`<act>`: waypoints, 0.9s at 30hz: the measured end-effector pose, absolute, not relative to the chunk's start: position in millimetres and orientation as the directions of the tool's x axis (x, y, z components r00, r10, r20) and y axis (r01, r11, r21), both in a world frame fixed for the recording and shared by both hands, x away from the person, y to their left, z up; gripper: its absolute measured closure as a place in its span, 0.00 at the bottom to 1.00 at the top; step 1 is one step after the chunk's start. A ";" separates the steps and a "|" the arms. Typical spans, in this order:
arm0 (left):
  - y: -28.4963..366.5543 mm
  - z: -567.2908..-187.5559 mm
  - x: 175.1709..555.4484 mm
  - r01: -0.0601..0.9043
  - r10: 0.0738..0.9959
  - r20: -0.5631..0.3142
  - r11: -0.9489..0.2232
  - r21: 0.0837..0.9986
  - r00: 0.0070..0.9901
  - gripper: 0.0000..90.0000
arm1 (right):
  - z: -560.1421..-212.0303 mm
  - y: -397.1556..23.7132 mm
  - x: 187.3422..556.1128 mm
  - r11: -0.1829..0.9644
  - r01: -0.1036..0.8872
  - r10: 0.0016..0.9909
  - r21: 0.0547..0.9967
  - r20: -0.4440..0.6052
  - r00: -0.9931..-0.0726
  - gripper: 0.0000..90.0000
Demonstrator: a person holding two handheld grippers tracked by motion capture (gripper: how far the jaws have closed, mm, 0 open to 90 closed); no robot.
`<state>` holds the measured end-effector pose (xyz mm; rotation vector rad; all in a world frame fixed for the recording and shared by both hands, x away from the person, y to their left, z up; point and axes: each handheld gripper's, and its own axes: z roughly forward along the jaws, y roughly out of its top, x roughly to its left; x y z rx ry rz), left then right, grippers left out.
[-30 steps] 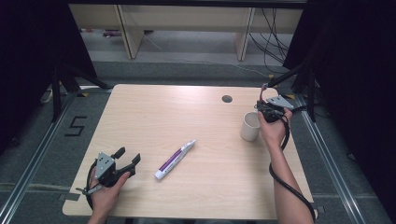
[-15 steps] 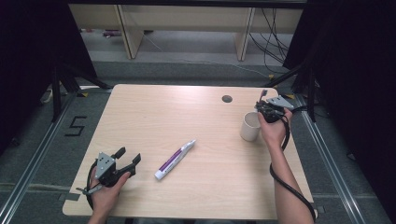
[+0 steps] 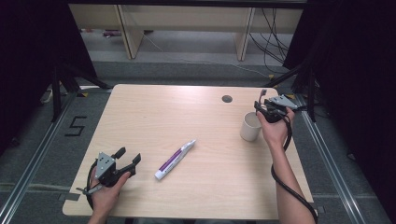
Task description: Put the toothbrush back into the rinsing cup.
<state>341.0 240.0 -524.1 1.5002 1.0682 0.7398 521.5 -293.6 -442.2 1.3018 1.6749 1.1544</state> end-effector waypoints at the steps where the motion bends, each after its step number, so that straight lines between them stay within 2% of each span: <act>1: 240.0 -524.0 340.9 0.230 0.912 -0.097 0.003 0.973 0.399 0.33 | -441.9 -292.0 520.2 0.078 0.340 0.972 0.937 0.005 -0.235 0.59; 10: 238.2 -522.4 342.1 0.245 0.904 -0.117 0.014 0.969 0.412 0.33 | -439.4 -295.8 507.8 0.091 0.358 0.971 0.929 -0.003 -0.240 0.56; 13: 232.5 -513.6 343.0 0.239 0.888 -0.116 0.007 0.971 0.445 0.34 | -438.5 -295.1 499.7 0.080 0.365 0.973 0.927 0.007 -0.231 0.55; 20: 211.9 -495.6 347.4 0.261 0.844 -0.082 -0.070 0.963 0.530 0.38 | -436.6 -299.9 488.9 0.115 0.379 0.970 0.918 -0.022 -0.241 0.54; 21: 208.8 -493.1 349.3 0.268 0.835 -0.081 -0.081 0.960 0.544 0.38 | -436.5 -298.5 486.7 0.083 0.386 0.971 0.919 0.013 -0.240 0.54; 23: 202.2 -487.3 352.2 0.296 0.820 -0.077 -0.115 0.948 0.567 0.38 | -436.2 -300.7 485.3 0.112 0.371 0.967 0.922 -0.016 -0.253 0.54; 27: 188.7 -476.6 360.5 0.380 0.790 -0.075 -0.207 0.901 0.609 0.40 | -436.2 -299.4 479.1 0.107 0.396 0.969 0.912 -0.006 -0.247 0.54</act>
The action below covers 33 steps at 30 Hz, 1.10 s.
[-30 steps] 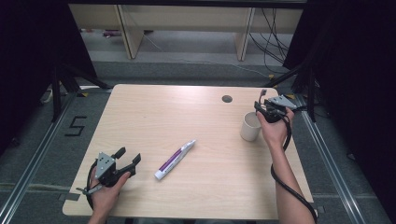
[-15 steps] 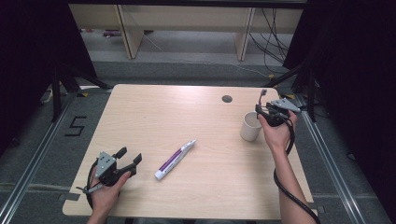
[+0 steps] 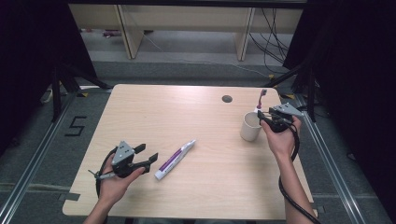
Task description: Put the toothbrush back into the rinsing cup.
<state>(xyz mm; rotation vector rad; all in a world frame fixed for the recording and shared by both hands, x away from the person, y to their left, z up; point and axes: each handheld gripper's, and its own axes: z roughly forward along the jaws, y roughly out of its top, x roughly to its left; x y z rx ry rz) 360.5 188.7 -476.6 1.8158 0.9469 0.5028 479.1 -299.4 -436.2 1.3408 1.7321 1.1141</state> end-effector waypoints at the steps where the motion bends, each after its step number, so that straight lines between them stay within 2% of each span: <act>1: 185.6 -474.0 362.9 0.399 0.781 -0.073 -0.234 0.886 0.620 0.42 | -436.2 -300.9 478.4 0.119 0.386 0.969 0.915 -0.022 -0.248 0.54; 3: 177.9 -468.0 367.8 0.437 0.769 -0.075 -0.277 0.856 0.635 0.47 | -436.2 -300.9 475.7 0.115 0.400 0.966 0.909 -0.009 -0.258 0.54; 6: 164.8 -459.1 377.9 0.513 0.730 -0.069 -0.407 0.756 0.680 0.47 | -435.5 -297.5 469.4 0.100 0.420 0.970 0.902 0.005 -0.243 0.54; 7: 160.6 -456.0 381.3 0.522 0.721 -0.054 -0.446 0.727 0.691 0.47 | -435.5 -299.0 469.8 0.121 0.412 0.962 0.903 -0.004 -0.273 0.54; 13: 135.1 -443.1 402.8 0.627 0.717 -0.107 -0.515 0.585 0.689 0.48 | -433.8 -296.7 460.9 0.146 0.432 0.960 0.890 -0.022 -0.279 0.54; 14: 132.2 -441.3 406.9 0.639 0.712 -0.101 -0.547 0.541 0.695 0.47 | -433.8 -294.4 458.7 0.116 0.452 0.962 0.884 0.012 -0.271 0.54; 16: 125.8 -441.6 415.8 0.628 0.690 -0.078 -0.598 0.498 0.719 0.47 | -433.0 -296.6 457.4 0.142 0.447 0.959 0.883 -0.010 -0.283 0.54; 17: 120.9 -441.9 415.5 0.678 0.721 -0.105 -0.576 0.457 0.684 0.47 | -432.2 -295.4 455.5 0.132 0.464 0.961 0.876 0.001 -0.276 0.54; 21: 111.3 -444.1 427.3 0.709 0.720 -0.112 -0.622 0.332 0.684 0.47 | -431.2 -295.1 450.4 0.147 0.464 0.955 0.874 -0.003 -0.296 0.54; 24: 105.6 -446.8 434.7 0.721 0.728 -0.107 -0.627 0.295 0.677 0.47 | -430.3 -295.7 444.7 0.172 0.464 0.950 0.869 -0.022 -0.312 0.54; 31: 94.1 -452.9 442.5 0.734 0.733 -0.116 -0.634 0.243 0.671 0.47 | -430.4 -289.9 427.3 0.138 0.451 0.951 0.882 0.009 -0.308 0.55; 32: 92.8 -453.9 443.5 0.731 0.729 -0.116 -0.638 0.242 0.675 0.47 | -430.4 -291.4 427.0 0.169 0.429 0.945 0.887 -0.023 -0.327 0.54; 33: 91.7 -454.5 444.6 0.731 0.728 -0.116 -0.642 0.233 0.676 0.47 | -429.9 -288.8 423.2 0.146 0.451 0.948 0.881 0.006 -0.318 0.54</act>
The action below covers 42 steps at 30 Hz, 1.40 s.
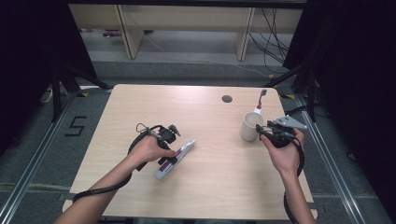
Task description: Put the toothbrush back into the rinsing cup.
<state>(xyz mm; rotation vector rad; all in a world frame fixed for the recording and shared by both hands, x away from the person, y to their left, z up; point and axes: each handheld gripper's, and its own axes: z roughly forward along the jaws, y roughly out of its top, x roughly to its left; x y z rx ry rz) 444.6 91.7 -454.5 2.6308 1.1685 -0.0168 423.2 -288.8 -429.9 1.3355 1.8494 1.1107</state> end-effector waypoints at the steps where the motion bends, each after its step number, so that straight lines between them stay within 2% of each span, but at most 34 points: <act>1: 90.2 -455.9 445.3 0.732 0.731 -0.112 -0.639 0.234 0.674 0.47 | -429.9 -288.6 422.1 0.152 0.444 0.946 0.883 0.001 -0.324 0.54; 3: 87.5 -457.4 446.8 0.743 0.738 -0.120 -0.634 0.216 0.664 0.47 | -430.0 -286.6 418.4 0.142 0.453 0.946 0.880 0.013 -0.323 0.54; 4: 86.9 -458.2 448.5 0.735 0.730 -0.115 -0.645 0.209 0.673 0.48 | -431.5 -287.1 418.8 0.157 0.426 0.943 0.891 -0.008 -0.332 0.54; 5: 85.2 -459.6 448.4 0.745 0.739 -0.120 -0.635 0.204 0.663 0.48 | -431.9 -283.3 415.8 0.118 0.457 0.947 0.882 0.038 -0.318 0.54; 7: 82.6 -461.8 449.4 0.751 0.743 -0.123 -0.633 0.188 0.657 0.49 | -434.5 -283.5 416.2 0.145 0.431 0.942 0.891 0.009 -0.336 0.54; 8: 82.4 -462.7 451.4 0.737 0.730 -0.115 -0.652 0.179 0.674 0.50 | -435.5 -280.2 414.5 0.110 0.450 0.943 0.886 0.051 -0.330 0.54; 11: 79.5 -467.3 452.5 0.745 0.736 -0.124 -0.645 0.173 0.666 0.51 | -437.8 -280.3 414.7 0.141 0.432 0.938 0.891 0.020 -0.347 0.54; 12: 79.8 -467.4 455.1 0.722 0.715 -0.107 -0.673 0.160 0.691 0.52 | -437.9 -279.2 414.2 0.139 0.435 0.941 0.890 0.019 -0.339 0.54; 14: 78.2 -470.2 455.4 0.735 0.724 -0.130 -0.659 0.158 0.677 0.54 | -438.7 -277.2 413.5 0.121 0.444 0.934 0.888 0.050 -0.354 0.54; 16: 77.0 -471.4 457.2 0.734 0.723 -0.129 -0.662 0.153 0.679 0.55 | -438.8 -277.1 412.7 0.133 0.435 0.936 0.890 0.031 -0.350 0.54; 18: 75.8 -472.8 458.8 0.731 0.721 -0.125 -0.667 0.144 0.682 0.56 | -438.9 -273.9 410.1 0.099 0.460 0.940 0.882 0.069 -0.334 0.54; 19: 74.8 -473.6 458.9 0.738 0.726 -0.131 -0.661 0.140 0.675 0.57 | -440.0 -275.9 412.1 0.118 0.437 0.932 0.892 0.053 -0.359 0.54; 20: 74.3 -474.4 459.7 0.732 0.721 -0.130 -0.668 0.134 0.681 0.57 | -440.1 -273.4 410.1 0.096 0.449 0.937 0.888 0.072 -0.343 0.54; 21: 73.8 -475.5 460.5 0.726 0.715 -0.125 -0.676 0.129 0.688 0.57 | -440.4 -275.4 411.2 0.130 0.426 0.935 0.896 0.032 -0.352 0.54; 24: 72.6 -478.1 462.7 0.717 0.707 -0.121 -0.687 0.114 0.697 0.58 | -440.5 -273.8 409.8 0.129 0.438 0.933 0.889 0.041 -0.359 0.53; 30: 69.5 -478.0 462.5 0.726 0.713 -0.138 -0.680 0.104 0.687 0.65 | -441.3 -272.4 409.3 0.127 0.437 0.929 0.890 0.047 -0.367 0.53; 34: 67.8 -477.4 461.4 0.703 0.694 -0.112 -0.705 0.098 0.711 0.70 | -442.6 -270.1 408.4 0.113 0.455 0.928 0.883 0.070 -0.366 0.53; 38: 67.1 -477.7 458.4 0.720 0.713 -0.098 -0.686 0.109 0.694 0.74 | -443.5 -270.0 408.8 0.131 0.442 0.926 0.887 0.049 -0.374 0.53; 42: 66.8 -477.3 456.0 0.696 0.690 -0.085 -0.712 0.100 0.718 0.77 | -444.3 -269.3 408.7 0.140 0.441 0.922 0.887 0.046 -0.385 0.53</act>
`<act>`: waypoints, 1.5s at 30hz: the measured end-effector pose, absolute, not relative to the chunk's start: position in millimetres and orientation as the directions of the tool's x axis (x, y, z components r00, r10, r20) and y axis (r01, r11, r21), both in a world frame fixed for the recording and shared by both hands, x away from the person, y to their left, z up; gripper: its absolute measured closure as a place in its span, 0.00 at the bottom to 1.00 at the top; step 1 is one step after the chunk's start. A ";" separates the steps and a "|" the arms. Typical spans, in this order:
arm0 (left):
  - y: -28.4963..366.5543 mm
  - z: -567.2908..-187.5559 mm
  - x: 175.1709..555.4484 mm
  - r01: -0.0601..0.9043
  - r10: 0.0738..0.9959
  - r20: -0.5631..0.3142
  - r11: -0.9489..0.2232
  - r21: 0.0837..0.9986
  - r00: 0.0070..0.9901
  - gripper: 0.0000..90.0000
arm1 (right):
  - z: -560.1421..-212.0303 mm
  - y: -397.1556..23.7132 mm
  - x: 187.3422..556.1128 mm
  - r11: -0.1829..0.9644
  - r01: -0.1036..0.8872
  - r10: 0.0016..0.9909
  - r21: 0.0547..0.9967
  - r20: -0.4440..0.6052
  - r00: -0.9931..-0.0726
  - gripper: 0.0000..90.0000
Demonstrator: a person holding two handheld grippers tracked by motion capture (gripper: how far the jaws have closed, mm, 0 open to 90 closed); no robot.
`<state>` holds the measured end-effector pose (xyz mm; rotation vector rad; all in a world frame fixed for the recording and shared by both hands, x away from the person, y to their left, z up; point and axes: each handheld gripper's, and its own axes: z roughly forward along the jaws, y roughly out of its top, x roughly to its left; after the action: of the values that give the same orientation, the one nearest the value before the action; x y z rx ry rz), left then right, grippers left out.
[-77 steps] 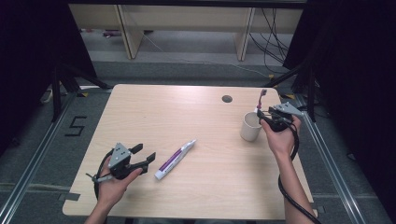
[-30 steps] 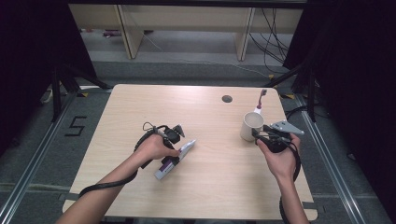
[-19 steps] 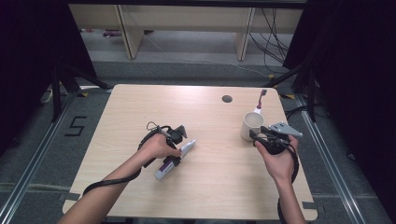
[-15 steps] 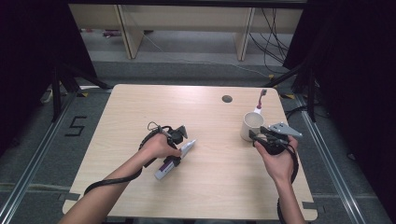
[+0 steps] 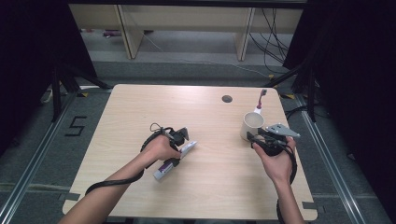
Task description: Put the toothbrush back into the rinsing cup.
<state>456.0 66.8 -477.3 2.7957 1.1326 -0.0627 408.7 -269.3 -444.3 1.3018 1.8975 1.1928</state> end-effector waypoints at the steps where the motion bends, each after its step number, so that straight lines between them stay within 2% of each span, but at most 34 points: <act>1: 66.7 -477.2 455.6 0.689 0.684 -0.083 -0.718 0.099 0.725 0.77 | -444.4 -268.9 408.7 0.140 0.442 0.921 0.886 0.048 -0.387 0.53; 3: 66.4 -477.2 455.0 0.679 0.675 -0.077 -0.728 0.097 0.734 0.78 | -444.0 -268.0 408.3 0.142 0.443 0.921 0.885 0.046 -0.387 0.53; 4: 66.1 -477.2 454.6 0.679 0.675 -0.076 -0.728 0.095 0.734 0.78 | -443.7 -264.9 406.3 0.114 0.470 0.925 0.875 0.080 -0.372 0.53; 11: 65.0 -477.0 456.3 0.671 0.667 -0.078 -0.737 0.075 0.741 0.78 | -443.8 -265.3 408.8 0.146 0.436 0.919 0.888 0.042 -0.393 0.53; 13: 64.5 -477.2 455.7 0.671 0.667 -0.074 -0.737 0.076 0.741 0.79 | -444.0 -262.7 407.5 0.106 0.457 0.921 0.883 0.085 -0.379 0.53; 15: 64.5 -477.0 455.0 0.665 0.661 -0.077 -0.743 0.076 0.747 0.79 | -444.5 -265.2 408.7 0.136 0.438 0.919 0.889 0.052 -0.392 0.53; 18: 66.2 -476.7 453.7 0.651 0.646 -0.081 -0.752 0.100 0.759 0.80 | -445.5 -265.7 408.5 0.149 0.445 0.914 0.883 0.049 -0.402 0.53; 19: 67.8 -476.6 453.2 0.649 0.643 -0.087 -0.753 0.111 0.761 0.81 | -445.4 -262.6 406.2 0.116 0.472 0.921 0.874 0.084 -0.381 0.53; 21: 71.2 -476.5 451.4 0.649 0.642 -0.096 -0.748 0.140 0.761 0.81 | -446.9 -261.2 406.3 0.106 0.472 0.915 0.875 0.100 -0.392 0.53; 25: 77.0 -474.4 446.7 0.628 0.621 -0.102 -0.753 0.196 0.777 0.82 | -447.3 -261.5 407.4 0.156 0.447 0.907 0.881 0.051 -0.417 0.53; 27: 79.6 -474.0 444.5 0.619 0.613 -0.102 -0.753 0.224 0.783 0.82 | -447.7 -257.3 406.6 0.128 0.462 0.910 0.878 0.082 -0.407 0.53; 29: 82.0 -472.2 442.5 0.594 0.591 -0.091 -0.768 0.239 0.801 0.82 | -446.8 -257.7 407.8 0.156 0.445 0.906 0.882 0.051 -0.419 0.53; 30: 83.0 -471.3 441.4 0.581 0.580 -0.084 -0.774 0.254 0.810 0.82 | -446.3 -255.1 406.1 0.139 0.464 0.908 0.875 0.075 -0.412 0.53; 34: 87.3 -466.8 437.4 0.563 0.566 -0.088 -0.767 0.309 0.820 0.82 | -445.4 -250.7 405.5 0.147 0.443 0.894 0.885 0.073 -0.442 0.53; 35: 88.5 -465.5 436.3 0.565 0.570 -0.092 -0.757 0.329 0.817 0.82 | -443.8 -247.9 401.9 0.125 0.476 0.902 0.871 0.100 -0.420 0.53; 36: 89.8 -464.0 435.0 0.563 0.574 -0.085 -0.744 0.360 0.814 0.82 | -444.4 -249.5 404.9 0.165 0.437 0.892 0.884 0.055 -0.448 0.53; 39: 95.2 -456.6 431.3 0.525 0.563 -0.055 -0.725 0.446 0.825 0.82 | -442.8 -246.1 402.7 0.152 0.443 0.890 0.883 0.072 -0.449 0.53; 40: 96.0 -455.1 428.4 0.533 0.580 -0.069 -0.686 0.495 0.811 0.82 | -443.2 -246.3 403.7 0.158 0.425 0.887 0.891 0.061 -0.458 0.53; 41: 99.0 -451.6 427.6 0.518 0.574 -0.060 -0.682 0.517 0.816 0.82 | -442.0 -243.2 400.7 0.133 0.448 0.894 0.884 0.088 -0.440 0.53; 42: 101.9 -448.8 427.0 0.505 0.573 -0.052 -0.672 0.541 0.818 0.82 | -441.8 -244.5 403.0 0.165 0.424 0.886 0.891 0.055 -0.461 0.53; 45: 108.2 -442.3 423.9 0.481 0.582 -0.028 -0.644 0.595 0.813 0.82 | -439.3 -242.0 400.6 0.152 0.428 0.887 0.891 0.068 -0.456 0.53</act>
<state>423.9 108.2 -442.3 2.3937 0.7801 0.2203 400.6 -242.0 -439.3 1.2498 1.9547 1.2599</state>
